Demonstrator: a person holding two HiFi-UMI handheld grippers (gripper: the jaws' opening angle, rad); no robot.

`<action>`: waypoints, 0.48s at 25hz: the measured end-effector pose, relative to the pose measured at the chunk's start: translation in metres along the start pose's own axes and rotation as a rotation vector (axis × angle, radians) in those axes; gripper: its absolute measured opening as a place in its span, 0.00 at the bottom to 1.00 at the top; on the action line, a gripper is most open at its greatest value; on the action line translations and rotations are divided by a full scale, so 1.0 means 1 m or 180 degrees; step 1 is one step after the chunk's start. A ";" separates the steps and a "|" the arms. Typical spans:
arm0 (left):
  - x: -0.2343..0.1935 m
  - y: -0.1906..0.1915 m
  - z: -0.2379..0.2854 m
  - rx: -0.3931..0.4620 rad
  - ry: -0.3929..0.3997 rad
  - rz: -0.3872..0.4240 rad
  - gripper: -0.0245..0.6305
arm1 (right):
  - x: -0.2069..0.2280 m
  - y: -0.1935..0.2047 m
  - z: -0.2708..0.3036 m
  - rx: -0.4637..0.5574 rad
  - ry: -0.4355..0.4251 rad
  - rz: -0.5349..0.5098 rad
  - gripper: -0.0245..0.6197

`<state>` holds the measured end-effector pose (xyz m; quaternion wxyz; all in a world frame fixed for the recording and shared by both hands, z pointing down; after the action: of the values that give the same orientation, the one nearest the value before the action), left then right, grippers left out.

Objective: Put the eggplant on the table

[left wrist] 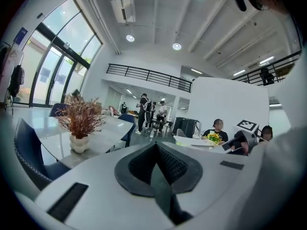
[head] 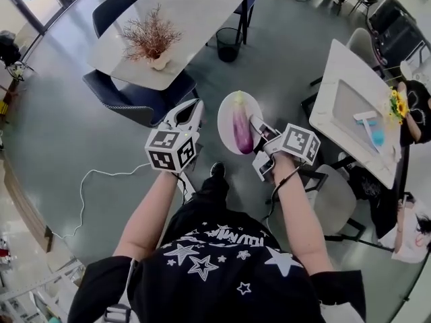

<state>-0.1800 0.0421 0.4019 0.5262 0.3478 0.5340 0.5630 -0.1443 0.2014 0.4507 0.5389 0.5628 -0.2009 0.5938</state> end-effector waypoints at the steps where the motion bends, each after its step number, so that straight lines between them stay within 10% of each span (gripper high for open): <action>1: -0.006 -0.005 0.012 0.0002 0.0001 0.0018 0.05 | 0.001 -0.012 0.010 -0.0010 -0.0002 0.0000 0.09; 12: -0.082 -0.041 0.130 0.0000 -0.0029 -0.0028 0.05 | 0.009 -0.125 0.118 -0.0055 0.0023 0.0013 0.09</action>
<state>-0.0302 -0.0114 0.4002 0.5311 0.3480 0.5331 0.5592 0.0188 0.1477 0.4461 0.5432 0.5556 -0.2051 0.5952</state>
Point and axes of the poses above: the fingertips, and each gripper's own axes: z forward along the fingers, x to its right, y out of its underside, the point moved 1 cm from there along -z, backward along the fingers, and after that the axes turned 4 degrees about z, right-handed, at the moved point
